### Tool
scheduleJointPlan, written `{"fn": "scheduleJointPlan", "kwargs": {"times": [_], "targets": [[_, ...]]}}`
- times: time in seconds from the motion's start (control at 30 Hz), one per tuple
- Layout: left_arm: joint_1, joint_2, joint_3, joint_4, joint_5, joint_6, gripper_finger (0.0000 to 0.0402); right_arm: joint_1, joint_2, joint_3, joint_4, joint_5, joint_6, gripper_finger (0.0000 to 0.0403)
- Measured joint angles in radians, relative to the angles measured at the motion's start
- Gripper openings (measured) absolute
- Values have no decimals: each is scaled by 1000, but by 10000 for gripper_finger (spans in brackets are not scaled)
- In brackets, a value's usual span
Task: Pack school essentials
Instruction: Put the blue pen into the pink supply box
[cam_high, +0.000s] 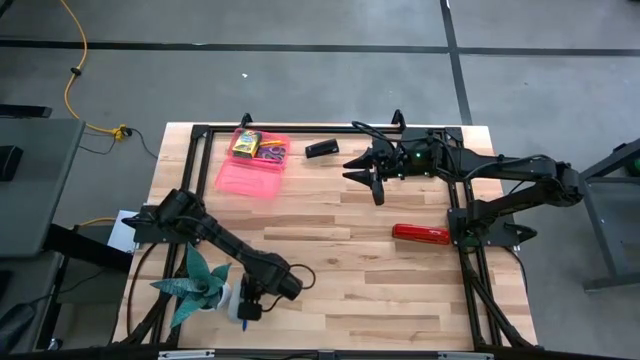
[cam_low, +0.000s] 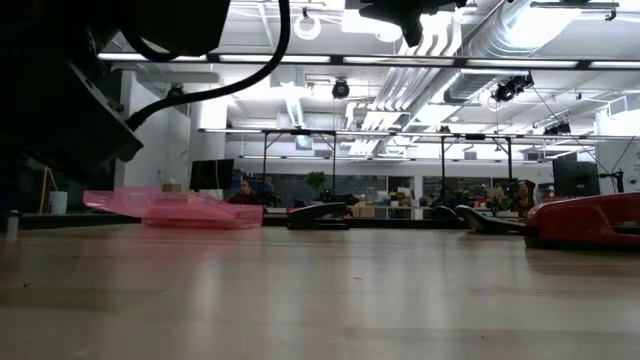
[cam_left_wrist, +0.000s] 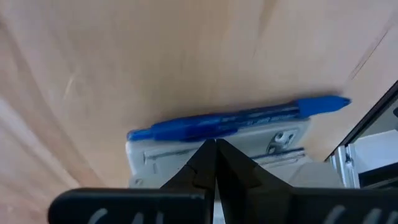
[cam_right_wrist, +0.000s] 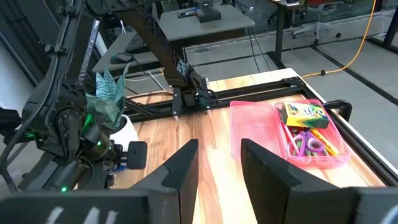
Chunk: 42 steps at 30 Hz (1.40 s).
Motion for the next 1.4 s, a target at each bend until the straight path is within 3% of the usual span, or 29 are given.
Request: {"fn": "scheduleJointPlan", "kwargs": {"times": [0.4,0.63,0.93,1.17,1.4], "targets": [[31,-1,-5,80,0,25,0,0,0,0,0,0,1,113],[114,0,64,79,-154,114,0,0,1,0,0,0,10,113],[183,-38,189,-72,-172,121,0,0,1,-1,0,0,11,113],[92,-75,182,-25,-189,-102,24,0,1,-1,-27,0,11,113],[-37,-77,181,54,-176,-398,96,0,1,-1,-43,1,11,113]]}}
